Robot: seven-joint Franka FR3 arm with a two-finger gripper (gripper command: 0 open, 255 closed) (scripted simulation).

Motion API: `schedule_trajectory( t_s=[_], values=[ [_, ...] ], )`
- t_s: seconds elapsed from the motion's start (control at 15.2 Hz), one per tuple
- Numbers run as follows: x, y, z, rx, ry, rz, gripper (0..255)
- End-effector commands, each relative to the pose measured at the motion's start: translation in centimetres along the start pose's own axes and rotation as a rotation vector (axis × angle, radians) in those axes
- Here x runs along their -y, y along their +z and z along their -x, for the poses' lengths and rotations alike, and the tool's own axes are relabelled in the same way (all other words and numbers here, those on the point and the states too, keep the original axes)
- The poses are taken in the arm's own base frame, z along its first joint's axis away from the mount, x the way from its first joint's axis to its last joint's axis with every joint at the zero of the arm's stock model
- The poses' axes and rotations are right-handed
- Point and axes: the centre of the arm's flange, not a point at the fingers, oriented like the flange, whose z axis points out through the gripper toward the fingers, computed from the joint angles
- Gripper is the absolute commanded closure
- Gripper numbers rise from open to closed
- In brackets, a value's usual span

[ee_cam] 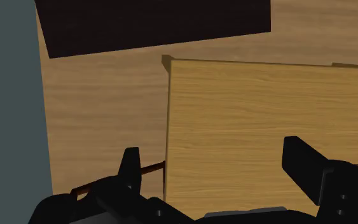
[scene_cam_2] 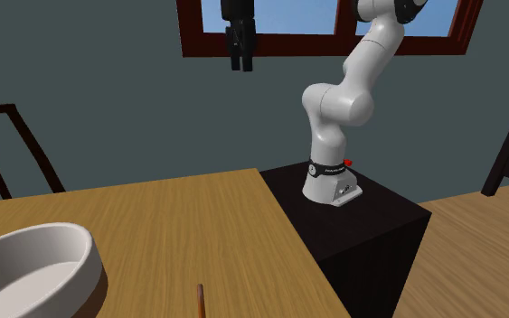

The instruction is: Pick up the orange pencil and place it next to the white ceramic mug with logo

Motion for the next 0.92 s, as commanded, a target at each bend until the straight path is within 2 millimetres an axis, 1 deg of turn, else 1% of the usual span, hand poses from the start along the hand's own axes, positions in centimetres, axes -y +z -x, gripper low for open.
schedule_trajectory(
  t_s=[0.0,0.46,0.86],
  values=[
    [0.0,0.0,0.0,0.000,0.000,0.000,0],
    [5.4,3.6,-6.6,-0.025,-0.255,0.045,0],
    [11.1,6.7,-11.1,-0.047,-0.473,0.084,0]
  ],
)
